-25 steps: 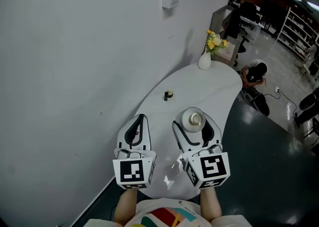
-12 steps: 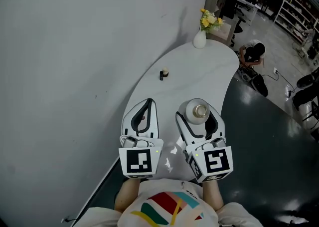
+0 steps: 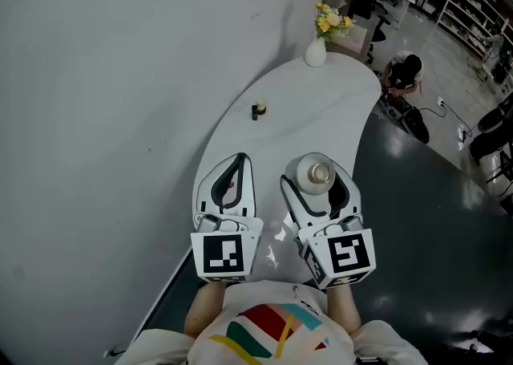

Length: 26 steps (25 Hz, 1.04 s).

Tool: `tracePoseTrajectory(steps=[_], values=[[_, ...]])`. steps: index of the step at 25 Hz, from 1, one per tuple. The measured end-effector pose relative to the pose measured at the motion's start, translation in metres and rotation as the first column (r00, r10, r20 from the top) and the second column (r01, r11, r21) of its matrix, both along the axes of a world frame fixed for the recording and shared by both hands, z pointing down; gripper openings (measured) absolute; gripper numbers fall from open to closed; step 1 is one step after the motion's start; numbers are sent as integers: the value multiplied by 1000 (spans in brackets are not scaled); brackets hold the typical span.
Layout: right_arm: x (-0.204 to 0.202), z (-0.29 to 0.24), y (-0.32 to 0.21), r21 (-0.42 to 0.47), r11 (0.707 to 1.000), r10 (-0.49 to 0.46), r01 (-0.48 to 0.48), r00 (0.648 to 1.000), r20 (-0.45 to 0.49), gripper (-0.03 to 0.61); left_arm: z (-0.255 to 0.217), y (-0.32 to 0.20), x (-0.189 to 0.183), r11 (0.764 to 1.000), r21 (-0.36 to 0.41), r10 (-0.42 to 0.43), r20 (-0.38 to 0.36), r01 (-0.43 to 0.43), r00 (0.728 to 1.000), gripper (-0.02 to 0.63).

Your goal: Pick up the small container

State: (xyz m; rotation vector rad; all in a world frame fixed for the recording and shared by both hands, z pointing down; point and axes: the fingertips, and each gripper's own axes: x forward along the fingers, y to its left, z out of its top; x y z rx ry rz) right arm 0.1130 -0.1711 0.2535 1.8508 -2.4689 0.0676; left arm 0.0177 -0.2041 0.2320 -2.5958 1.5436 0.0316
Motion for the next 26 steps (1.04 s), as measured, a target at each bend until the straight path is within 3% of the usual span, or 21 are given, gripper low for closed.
tracePoseTrajectory(steps=[18, 26], values=[[-6, 6, -8, -20, 1000, -1, 1, 1000, 4, 337, 14, -5, -15, 999, -40, -20, 20, 20, 1000, 17], [-8, 11, -10, -22, 1000, 6, -6, 1000, 6, 337, 16, -9, -18, 999, -35, -22, -3, 22, 1000, 17]])
